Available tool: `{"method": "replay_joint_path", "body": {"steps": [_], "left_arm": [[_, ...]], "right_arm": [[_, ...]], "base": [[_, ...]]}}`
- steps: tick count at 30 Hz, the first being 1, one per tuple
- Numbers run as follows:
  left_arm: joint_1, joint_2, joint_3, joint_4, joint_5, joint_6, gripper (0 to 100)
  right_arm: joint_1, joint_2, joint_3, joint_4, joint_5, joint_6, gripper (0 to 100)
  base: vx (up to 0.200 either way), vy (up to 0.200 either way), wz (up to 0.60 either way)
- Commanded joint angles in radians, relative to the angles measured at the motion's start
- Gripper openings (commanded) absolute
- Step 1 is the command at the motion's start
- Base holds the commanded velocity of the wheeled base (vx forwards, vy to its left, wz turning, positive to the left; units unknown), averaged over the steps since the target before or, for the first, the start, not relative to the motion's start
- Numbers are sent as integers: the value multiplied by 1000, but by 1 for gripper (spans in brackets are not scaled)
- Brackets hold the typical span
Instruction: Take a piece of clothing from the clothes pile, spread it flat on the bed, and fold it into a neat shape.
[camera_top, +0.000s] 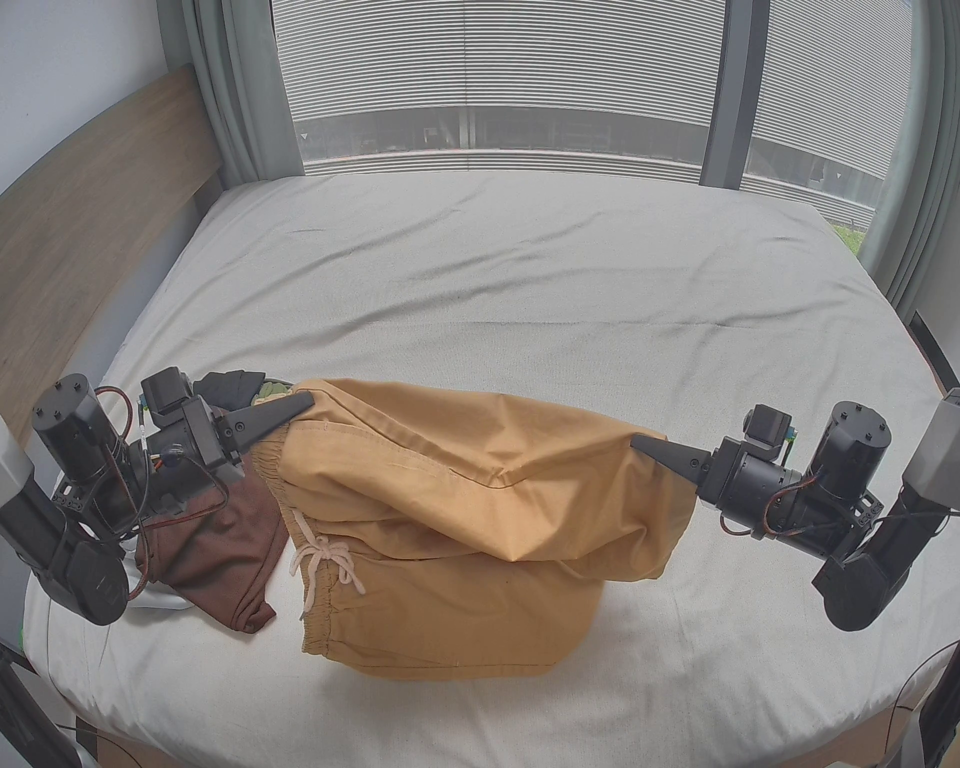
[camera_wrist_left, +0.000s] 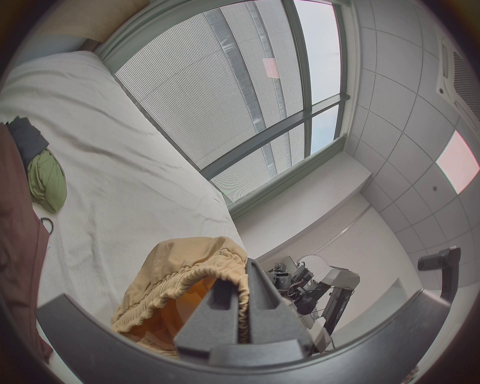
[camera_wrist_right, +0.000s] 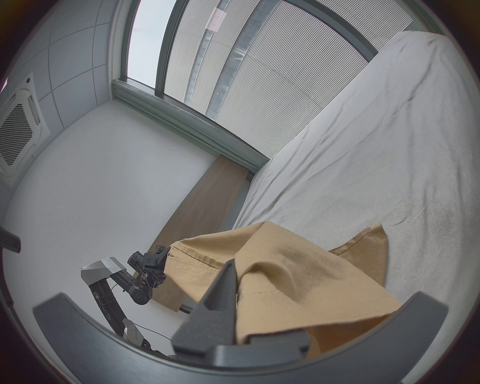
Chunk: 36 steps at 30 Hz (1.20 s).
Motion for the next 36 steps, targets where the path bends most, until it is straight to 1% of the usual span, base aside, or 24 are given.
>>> {"method": "replay_joint_path", "body": {"steps": [1, 4, 5, 6, 8, 12, 16, 17, 19, 24, 36], "left_arm": [[-6, 6, 30, 1, -3, 56, 0], [-8, 14, 30, 1, -1, 108, 0], [-8, 14, 30, 1, -1, 108, 0], [-8, 20, 39, 1, -6, 154, 0], [-8, 18, 55, 1, -12, 197, 0], [-6, 17, 58, -1, -47, 257, 0], [-6, 20, 53, -1, -50, 290, 0], [-6, 23, 53, -1, -50, 316, 0], [-6, 24, 52, -1, -49, 333, 0], [-2, 23, 49, -1, -49, 329, 0], [23, 52, 27, -1, -46, 309, 0]], "right_arm": [[-6, -11, 1, -1, -1, 0, 0], [-6, -25, 0, -1, -5, -1, 0], [-6, -25, 0, -1, -5, -1, 0], [-6, -47, 1, -1, -3, -1, 0], [-6, -60, 1, -1, -3, -1, 0], [-20, -62, 1, -1, -3, -4, 0], [-34, -63, 0, -1, -1, -4, 0], [-44, -65, -2, -1, 0, -6, 0], [-47, -67, -3, -1, 0, -6, 0], [-49, -65, -3, -1, 0, -7, 0], [-95, -68, -16, -1, 2, -7, 0]], "base": [[0, 0, 0], [0, 0, 0], [0, 0, 0], [0, 0, 0], [0, 0, 0], [0, 0, 0], [0, 0, 0], [0, 0, 0], [0, 0, 0], [0, 0, 0], [0, 0, 0]]}}
